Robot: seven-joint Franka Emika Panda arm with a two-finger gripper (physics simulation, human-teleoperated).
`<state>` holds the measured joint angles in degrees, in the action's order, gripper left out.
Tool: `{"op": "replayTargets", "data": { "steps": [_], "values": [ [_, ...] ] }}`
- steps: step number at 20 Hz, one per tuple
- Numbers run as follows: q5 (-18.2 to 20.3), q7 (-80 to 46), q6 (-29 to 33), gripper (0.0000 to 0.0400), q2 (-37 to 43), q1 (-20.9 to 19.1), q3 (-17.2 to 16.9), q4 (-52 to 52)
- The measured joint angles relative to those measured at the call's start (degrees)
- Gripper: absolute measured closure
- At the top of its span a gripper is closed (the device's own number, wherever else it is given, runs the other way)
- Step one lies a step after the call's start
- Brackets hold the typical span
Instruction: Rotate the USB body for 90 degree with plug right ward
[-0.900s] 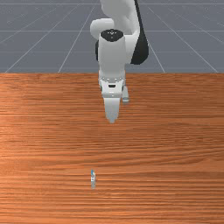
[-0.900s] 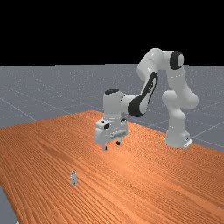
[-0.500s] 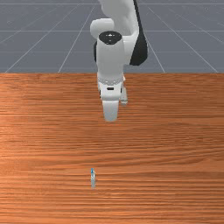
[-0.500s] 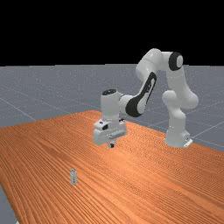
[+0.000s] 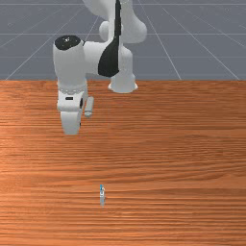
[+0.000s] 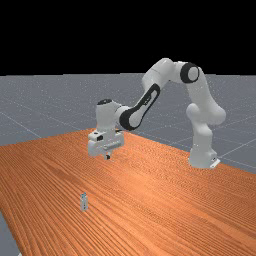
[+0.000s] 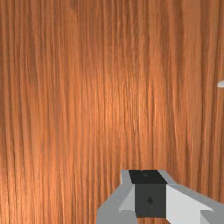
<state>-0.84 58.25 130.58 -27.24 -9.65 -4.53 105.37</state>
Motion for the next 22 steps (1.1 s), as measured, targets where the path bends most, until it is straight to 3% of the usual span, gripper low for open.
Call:
{"op": "replayTargets", "data": {
  "steps": [2, 3, 4, 6, 10, 15, 18, 22],
  "values": [
    [-0.3, -0.6, -12.4, 0.04, -9.5, 0.1, -0.1, -16.9],
    [-0.1, -0.8, -15.3, 0.04, -13.7, 0.1, 0.1, -24.4],
    [0.5, -0.7, -5.8, 0.04, -9.4, 0.1, 0.4, -15.5],
    [0.7, -1.3, -15.2, 0.04, -20.3, 0.1, 0.7, -34.9],
    [0.6, -1.7, -11.8, 0.04, -28.4, 0.1, 0.8, -38.1],
    [0.5, -2.2, -10.7, 0.0394, -40.9, 0.0, 0.8, -49.2],
    [0.7, -3.2, -11.4, 0.04, -43.9, 0.1, 0.7, -54.6],
    [1.0, -6.5, -10.4, 0.04, -42.4, 1.7, 0.5, -51.9]
  ]
}}
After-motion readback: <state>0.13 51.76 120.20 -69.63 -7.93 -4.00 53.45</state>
